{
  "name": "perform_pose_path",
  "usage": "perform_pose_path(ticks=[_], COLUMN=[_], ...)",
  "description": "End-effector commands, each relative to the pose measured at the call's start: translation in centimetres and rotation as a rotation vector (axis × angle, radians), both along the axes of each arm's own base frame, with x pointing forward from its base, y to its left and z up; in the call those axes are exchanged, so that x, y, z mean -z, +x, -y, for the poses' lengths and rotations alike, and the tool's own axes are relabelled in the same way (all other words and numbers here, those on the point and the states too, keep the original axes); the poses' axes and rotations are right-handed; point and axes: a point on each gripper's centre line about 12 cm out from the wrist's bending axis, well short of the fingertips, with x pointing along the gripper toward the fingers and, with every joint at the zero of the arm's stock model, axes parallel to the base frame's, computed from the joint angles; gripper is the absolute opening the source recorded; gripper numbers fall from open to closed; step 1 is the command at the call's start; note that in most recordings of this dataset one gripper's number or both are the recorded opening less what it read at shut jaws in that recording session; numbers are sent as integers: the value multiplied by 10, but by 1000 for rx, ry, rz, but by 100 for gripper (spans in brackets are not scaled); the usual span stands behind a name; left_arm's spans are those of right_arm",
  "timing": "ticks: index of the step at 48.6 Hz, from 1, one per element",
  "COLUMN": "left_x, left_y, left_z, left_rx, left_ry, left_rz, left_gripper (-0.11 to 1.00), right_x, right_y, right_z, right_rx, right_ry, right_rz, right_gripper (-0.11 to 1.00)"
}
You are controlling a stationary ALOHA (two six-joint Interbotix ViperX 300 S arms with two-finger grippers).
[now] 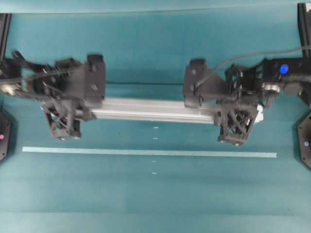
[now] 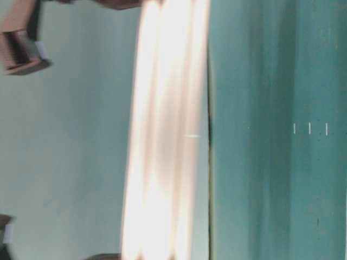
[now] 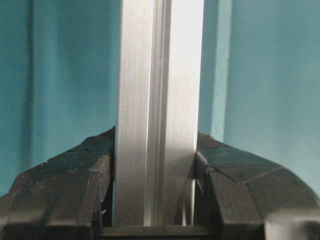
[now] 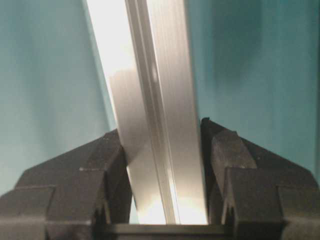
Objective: Lift the metal rail with both hands and move it towards you.
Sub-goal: 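Carry the held rail with both grippers back toward the front strip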
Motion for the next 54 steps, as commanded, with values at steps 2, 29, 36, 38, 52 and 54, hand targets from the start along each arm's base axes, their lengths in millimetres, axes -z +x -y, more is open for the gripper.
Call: perform_pose_path(ticks=[2,29,36,38,52,54], left_x=[16,77,86,88,102,104], left_y=[2,-1,-1,-1,1,2], left_z=[1,11,13,14,21,22], left_rx=[-18,-35,-66,-69,-51,-51], left_ry=[-15,-48,-70,-75,-79,-81], left_rz=[11,14,30,28,10,10], left_gripper=[31,31,31,31,31,31], right_x=[11,69,80,83,91,92], right_y=[3,8,4,4,6,6], right_z=[2,-21,-26,-27,-34,-35], right_rx=[27,-21,-27,-27,-39,-40], right_ry=[5,14,18,20,28,31], right_rz=[18,9,-2,-4,-10,-11], right_gripper=[40,40,40,40,40,40])
